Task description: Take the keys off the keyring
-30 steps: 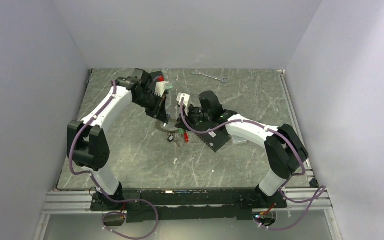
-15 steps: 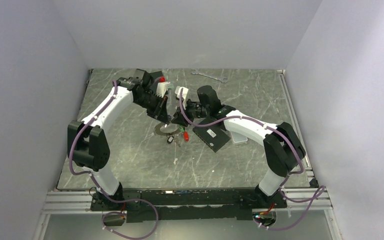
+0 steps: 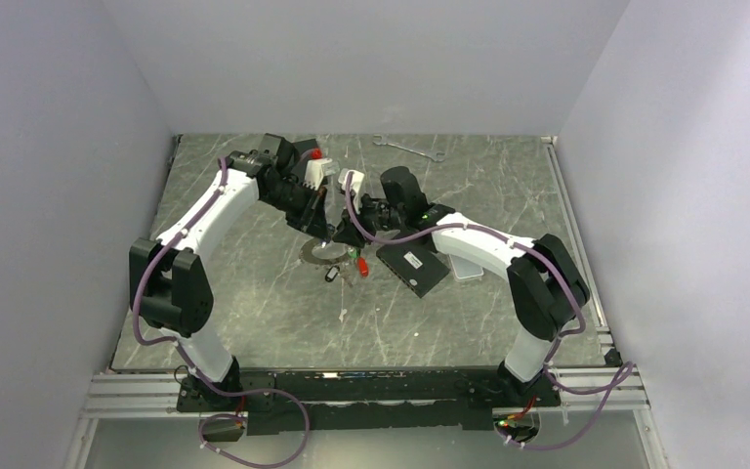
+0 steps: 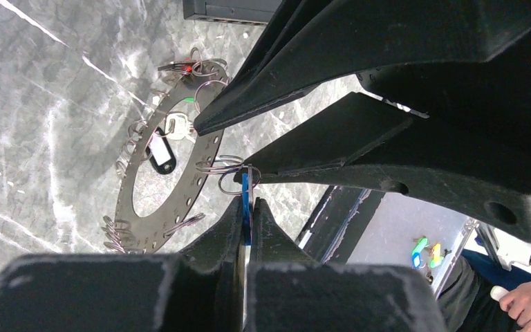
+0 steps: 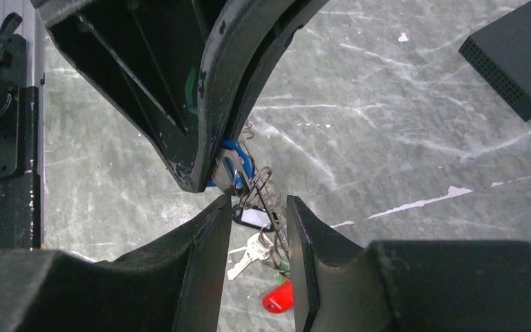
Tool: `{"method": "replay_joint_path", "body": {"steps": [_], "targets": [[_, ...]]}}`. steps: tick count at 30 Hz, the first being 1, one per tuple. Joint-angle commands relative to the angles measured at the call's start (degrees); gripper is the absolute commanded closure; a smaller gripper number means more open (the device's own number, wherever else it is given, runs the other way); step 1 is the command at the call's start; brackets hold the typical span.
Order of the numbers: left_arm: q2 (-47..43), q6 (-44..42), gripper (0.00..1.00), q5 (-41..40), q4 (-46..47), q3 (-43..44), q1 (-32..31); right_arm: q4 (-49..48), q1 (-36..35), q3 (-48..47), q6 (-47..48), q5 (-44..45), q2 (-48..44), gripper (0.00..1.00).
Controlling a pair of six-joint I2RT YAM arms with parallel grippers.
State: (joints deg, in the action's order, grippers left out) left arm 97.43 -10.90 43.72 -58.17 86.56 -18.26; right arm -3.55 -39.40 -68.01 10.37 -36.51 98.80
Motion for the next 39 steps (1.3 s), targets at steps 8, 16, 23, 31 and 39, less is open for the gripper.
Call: {"method": "replay_joint_path", "body": {"steps": [8, 16, 23, 31, 39], "targets": [[-3.2, -0.5, 1.00, 2.2, 0.2, 1.0, -0.4, -0.9, -0.1, -2.9, -0.1, -1.1, 0.0, 0.77], [-3.1, 2.1, 1.00, -0.2, 2.2, 0.6, 1.9, -0.9, -0.1, -1.5, 1.4, -1.3, -1.0, 1.00], [-2.3, 5.1, 1.00, -6.1, 4.4, 0.4, 4.4, -1.9, 0.0, 0.6, 2.4, -0.1, -2.6, 1.00], [-1.9, 3.8, 1.00, -2.2, 3.6, 0.7, 4.8, -2.0, -0.1, 1.4, 2.9, 0.0, -2.9, 1.00], [-3.2, 0.5, 1.00, 0.4, 2.2, 0.1, 1.1, -0.9, -0.1, 0.0, 2.1, -0.9, -2.1, 0.69]]}}
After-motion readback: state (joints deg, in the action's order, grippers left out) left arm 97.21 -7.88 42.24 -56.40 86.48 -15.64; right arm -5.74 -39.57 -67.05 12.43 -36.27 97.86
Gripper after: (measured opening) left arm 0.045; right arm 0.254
